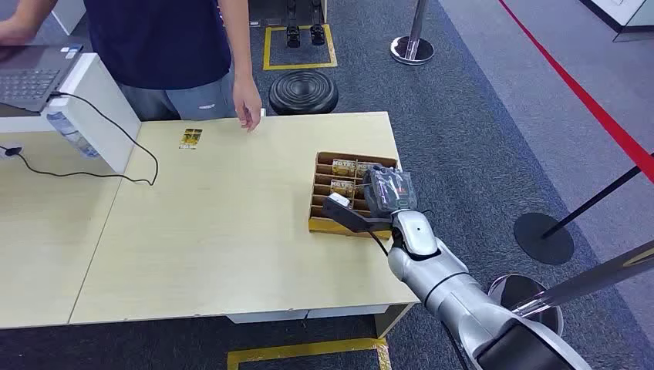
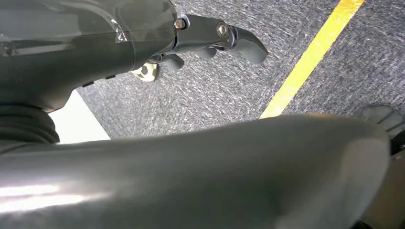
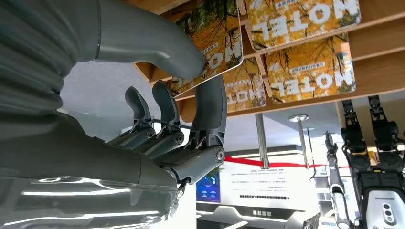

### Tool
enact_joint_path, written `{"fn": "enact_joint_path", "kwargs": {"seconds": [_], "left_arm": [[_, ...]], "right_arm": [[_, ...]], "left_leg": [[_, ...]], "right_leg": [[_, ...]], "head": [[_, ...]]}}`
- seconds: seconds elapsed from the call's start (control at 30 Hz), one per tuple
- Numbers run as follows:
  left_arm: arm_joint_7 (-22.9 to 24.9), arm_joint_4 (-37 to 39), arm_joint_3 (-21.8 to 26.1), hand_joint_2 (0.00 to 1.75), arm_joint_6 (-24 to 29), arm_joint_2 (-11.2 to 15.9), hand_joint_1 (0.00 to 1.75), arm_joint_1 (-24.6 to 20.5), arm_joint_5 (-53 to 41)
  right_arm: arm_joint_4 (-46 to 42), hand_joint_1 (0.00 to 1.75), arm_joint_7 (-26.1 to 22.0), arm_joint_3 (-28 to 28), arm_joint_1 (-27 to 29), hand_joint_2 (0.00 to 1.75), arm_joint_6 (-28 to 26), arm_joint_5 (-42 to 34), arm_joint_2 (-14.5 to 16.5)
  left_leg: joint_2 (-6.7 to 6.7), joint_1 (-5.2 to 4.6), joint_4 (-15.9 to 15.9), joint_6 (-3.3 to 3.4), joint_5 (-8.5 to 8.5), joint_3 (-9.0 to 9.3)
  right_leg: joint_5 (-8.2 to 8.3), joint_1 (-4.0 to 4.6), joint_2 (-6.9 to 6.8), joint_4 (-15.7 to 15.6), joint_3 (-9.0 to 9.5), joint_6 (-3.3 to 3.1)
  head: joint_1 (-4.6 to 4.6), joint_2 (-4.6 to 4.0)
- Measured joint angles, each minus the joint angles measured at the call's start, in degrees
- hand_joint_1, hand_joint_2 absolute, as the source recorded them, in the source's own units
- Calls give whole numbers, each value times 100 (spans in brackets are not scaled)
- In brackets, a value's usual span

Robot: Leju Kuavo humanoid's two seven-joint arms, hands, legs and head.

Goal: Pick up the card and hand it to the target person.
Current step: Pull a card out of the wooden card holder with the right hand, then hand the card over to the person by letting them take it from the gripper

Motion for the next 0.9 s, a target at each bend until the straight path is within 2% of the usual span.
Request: {"fn": "enact_joint_path", "kwargs": {"seconds": [0.2, 0.33, 0.57, 0.87, 0.9], "left_arm": [[-6, 0, 5, 0, 34, 1, 0, 5, 3], [-25, 0, 12, 175, 56, 2, 0, 28, 26], [-111, 0, 38, 175, 70, 9, 0, 109, 128], [-168, 0, 174, 175, 129, 26, 0, 144, 213], [-177, 0, 186, 175, 132, 26, 0, 135, 210]], "right_arm": [[-121, 135, -66, -75, -57, 175, -146, -179, 10], [-405, 136, -63, -193, -223, 175, -137, -360, -7], [-1303, 136, 9, -418, -373, 175, -28, -710, -119], [-2780, 136, -161, -682, -374, 175, 369, -2103, -170], [-2902, 146, -197, -704, -373, 175, 406, -2268, -174]], "left_leg": [[0, 0, 0, 0, 0, -1], [0, 0, 0, 0, 1, 1], [2, 0, 0, -1, 2, 1], [2, 0, 0, -2, 2, 1], [2, 0, 0, -2, 2, 2]], "right_leg": [[0, 0, 1, 1, 0, 0], [1, 0, 2, 1, -1, 0], [1, 0, 2, 1, -1, 1], [1, 0, 2, 1, -1, 1], [2, 0, 3, 1, 0, 1]], "head": [[-1, 0], [0, 0], [0, 0], [0, 0], [1, 0]]}}
